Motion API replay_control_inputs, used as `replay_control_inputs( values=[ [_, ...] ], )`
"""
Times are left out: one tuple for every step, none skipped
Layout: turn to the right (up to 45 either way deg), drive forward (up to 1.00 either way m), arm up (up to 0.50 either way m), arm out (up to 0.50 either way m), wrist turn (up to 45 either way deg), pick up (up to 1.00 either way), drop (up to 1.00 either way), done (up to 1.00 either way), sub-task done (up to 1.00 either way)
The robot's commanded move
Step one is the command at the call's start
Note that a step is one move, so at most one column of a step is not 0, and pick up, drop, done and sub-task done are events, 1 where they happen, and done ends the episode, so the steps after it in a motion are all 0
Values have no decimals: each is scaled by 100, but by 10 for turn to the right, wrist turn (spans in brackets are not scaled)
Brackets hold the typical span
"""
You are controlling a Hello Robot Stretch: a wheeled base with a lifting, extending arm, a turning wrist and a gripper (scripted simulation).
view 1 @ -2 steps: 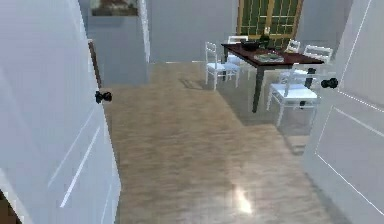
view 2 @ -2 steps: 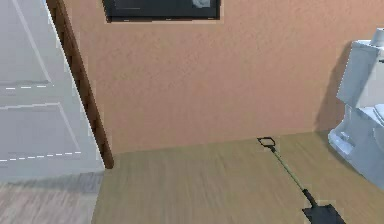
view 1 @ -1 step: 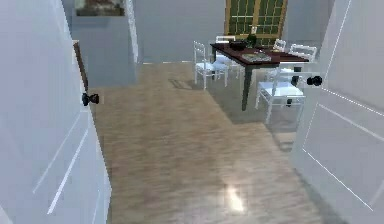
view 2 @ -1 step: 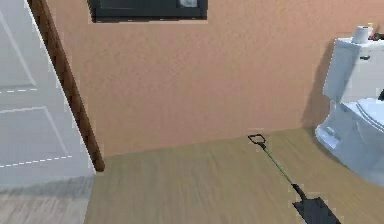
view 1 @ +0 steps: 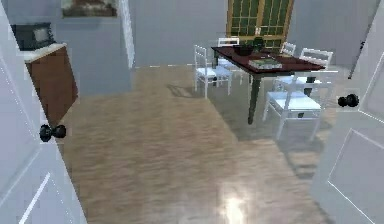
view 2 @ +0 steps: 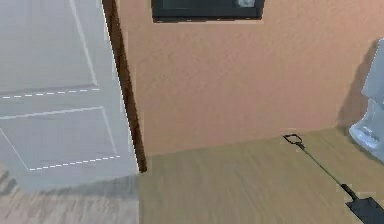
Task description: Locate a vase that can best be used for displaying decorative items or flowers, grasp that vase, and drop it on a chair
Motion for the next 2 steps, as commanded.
replay_control_inputs(
  values=[
    [-60, 0, 0, 0, 0, 0, 0, 0, 0],
    [0, 100, 0, 0, 0, 0, 0, 0, 0]
  ],
)
